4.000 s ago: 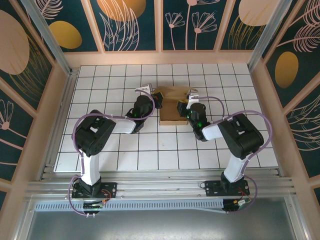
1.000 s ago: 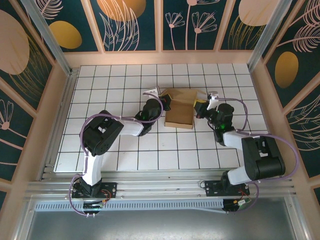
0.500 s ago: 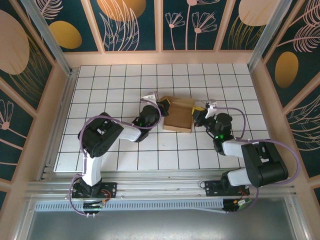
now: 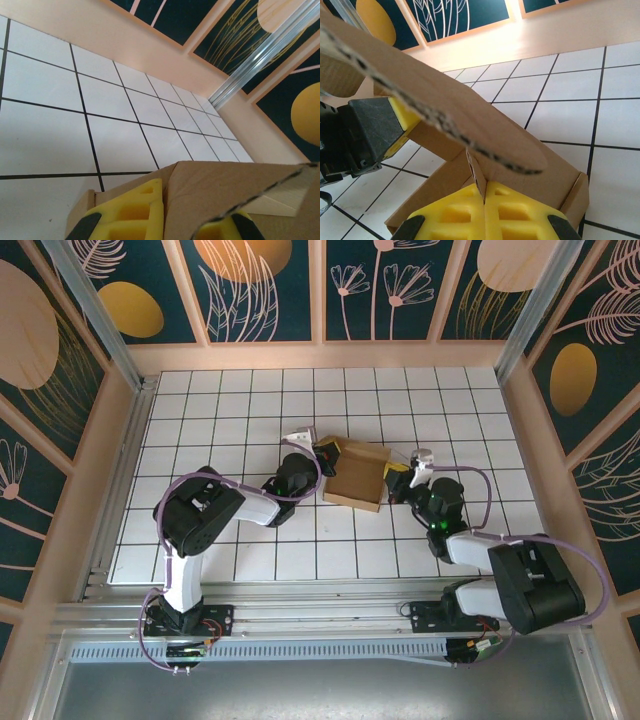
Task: Fold the paper box
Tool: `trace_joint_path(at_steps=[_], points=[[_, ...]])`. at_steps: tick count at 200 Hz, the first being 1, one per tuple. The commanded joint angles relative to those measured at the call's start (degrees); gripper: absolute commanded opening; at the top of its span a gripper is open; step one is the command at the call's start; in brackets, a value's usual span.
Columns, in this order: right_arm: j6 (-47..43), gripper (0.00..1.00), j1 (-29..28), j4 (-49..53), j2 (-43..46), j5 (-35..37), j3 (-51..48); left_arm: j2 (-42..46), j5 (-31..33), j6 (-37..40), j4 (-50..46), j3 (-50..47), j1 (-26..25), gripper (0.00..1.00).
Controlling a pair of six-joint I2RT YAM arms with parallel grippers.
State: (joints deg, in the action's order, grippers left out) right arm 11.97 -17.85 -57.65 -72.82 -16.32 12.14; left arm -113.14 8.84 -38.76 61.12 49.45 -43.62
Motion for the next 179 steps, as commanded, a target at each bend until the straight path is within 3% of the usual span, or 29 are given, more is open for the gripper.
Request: trace_joint_path(at_steps=[1,57,111,179], points=[[0.7,0.03,-1.6,5.2,1.4,0.7,-2.3,-3.3,-7.7,1.9,-20.2,-4.1,-2.3,0.0],[1.5,0.04,-4.3,3.7,0.9,3.4,-5.2,-3.8,-7.8,8.3,-27.0,-3.3,-2.3,0.01],[2.7,0.04,-6.2,5.0,0.1,5.7,-5.9,-5.2,-12.4,10.5,-26.6,-5.1,-2.3,0.01],[2.7,0.04,-6.5,5.3,0.0,6.7,-5.6,-7.0,-25.4,11.4,-28.3,-1.0,-2.3,0.02]])
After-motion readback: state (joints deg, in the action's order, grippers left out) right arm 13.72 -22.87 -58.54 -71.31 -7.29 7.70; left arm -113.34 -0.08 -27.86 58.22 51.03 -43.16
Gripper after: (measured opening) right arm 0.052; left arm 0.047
